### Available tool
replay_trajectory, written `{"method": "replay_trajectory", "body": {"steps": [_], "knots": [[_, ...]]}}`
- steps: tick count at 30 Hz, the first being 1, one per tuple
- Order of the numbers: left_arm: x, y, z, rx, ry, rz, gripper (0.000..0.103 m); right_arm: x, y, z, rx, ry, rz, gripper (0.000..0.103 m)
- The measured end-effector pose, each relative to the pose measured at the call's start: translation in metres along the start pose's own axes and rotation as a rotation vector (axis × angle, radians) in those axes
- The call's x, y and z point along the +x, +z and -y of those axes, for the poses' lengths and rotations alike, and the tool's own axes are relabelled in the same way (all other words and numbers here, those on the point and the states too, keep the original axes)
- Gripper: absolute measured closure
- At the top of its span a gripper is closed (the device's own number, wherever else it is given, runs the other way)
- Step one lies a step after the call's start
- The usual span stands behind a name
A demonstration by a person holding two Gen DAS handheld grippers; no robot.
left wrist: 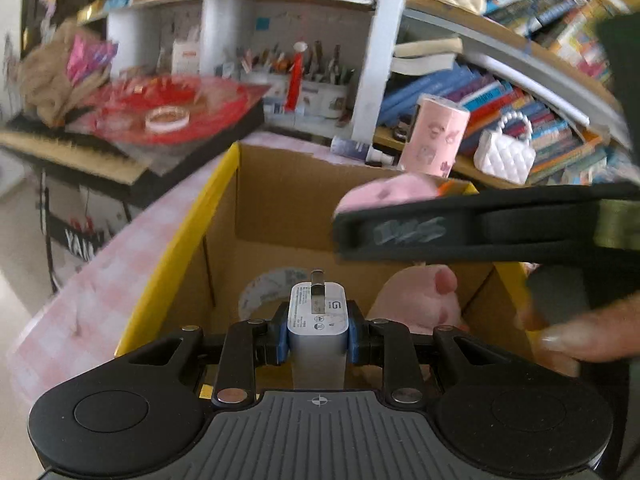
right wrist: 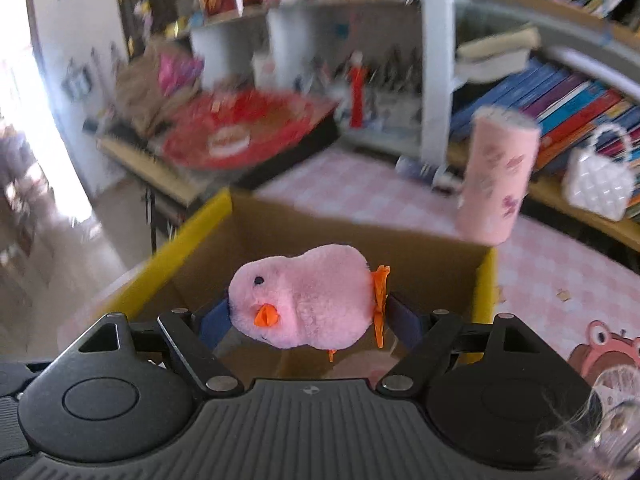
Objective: Organize objects
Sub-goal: 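Carry the charger and chick into the yellow box and release them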
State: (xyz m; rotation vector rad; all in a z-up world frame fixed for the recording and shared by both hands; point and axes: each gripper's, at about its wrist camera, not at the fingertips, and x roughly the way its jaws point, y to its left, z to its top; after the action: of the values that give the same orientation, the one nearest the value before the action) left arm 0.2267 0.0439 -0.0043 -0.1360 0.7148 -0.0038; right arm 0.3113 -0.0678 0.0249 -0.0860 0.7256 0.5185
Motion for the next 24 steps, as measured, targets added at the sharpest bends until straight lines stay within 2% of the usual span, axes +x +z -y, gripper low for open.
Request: {"method": "replay_trajectory", "body": {"steps": [5, 10, 13, 16, 19, 22, 24], "knots": [[0.005, 0.0, 0.005, 0.045, 0.021, -0.026, 0.078, 0.027, -0.004, -0.008, -0.062, 0.017, -0.118, 0.022], [0.009, -0.003, 0.013, 0.119, 0.052, -0.044, 0.078, 0.036, -0.006, -0.01, -0.07, 0.025, -0.194, 0.022], [0.008, -0.004, 0.013, 0.115, 0.042, -0.046, 0.077, 0.039, -0.007, -0.013, -0.094, 0.011, -0.223, 0.022], [-0.001, -0.004, 0.008, 0.072, 0.014, -0.011, 0.074, 0.04, -0.007, -0.015, -0.114, 0.003, -0.225, 0.02], [-0.012, -0.005, 0.004, 0.046, -0.007, 0.023, 0.063, 0.032, -0.006, -0.012, -0.095, 0.002, -0.179, 0.012], [-0.023, -0.004, 0.0, 0.023, -0.006, 0.07, 0.05, 0.02, -0.006, -0.009, -0.06, 0.001, -0.123, 0.011], [-0.033, -0.004, -0.003, 0.012, -0.002, 0.113, 0.036, 0.009, -0.008, -0.008, -0.03, 0.002, -0.093, 0.011]]}}
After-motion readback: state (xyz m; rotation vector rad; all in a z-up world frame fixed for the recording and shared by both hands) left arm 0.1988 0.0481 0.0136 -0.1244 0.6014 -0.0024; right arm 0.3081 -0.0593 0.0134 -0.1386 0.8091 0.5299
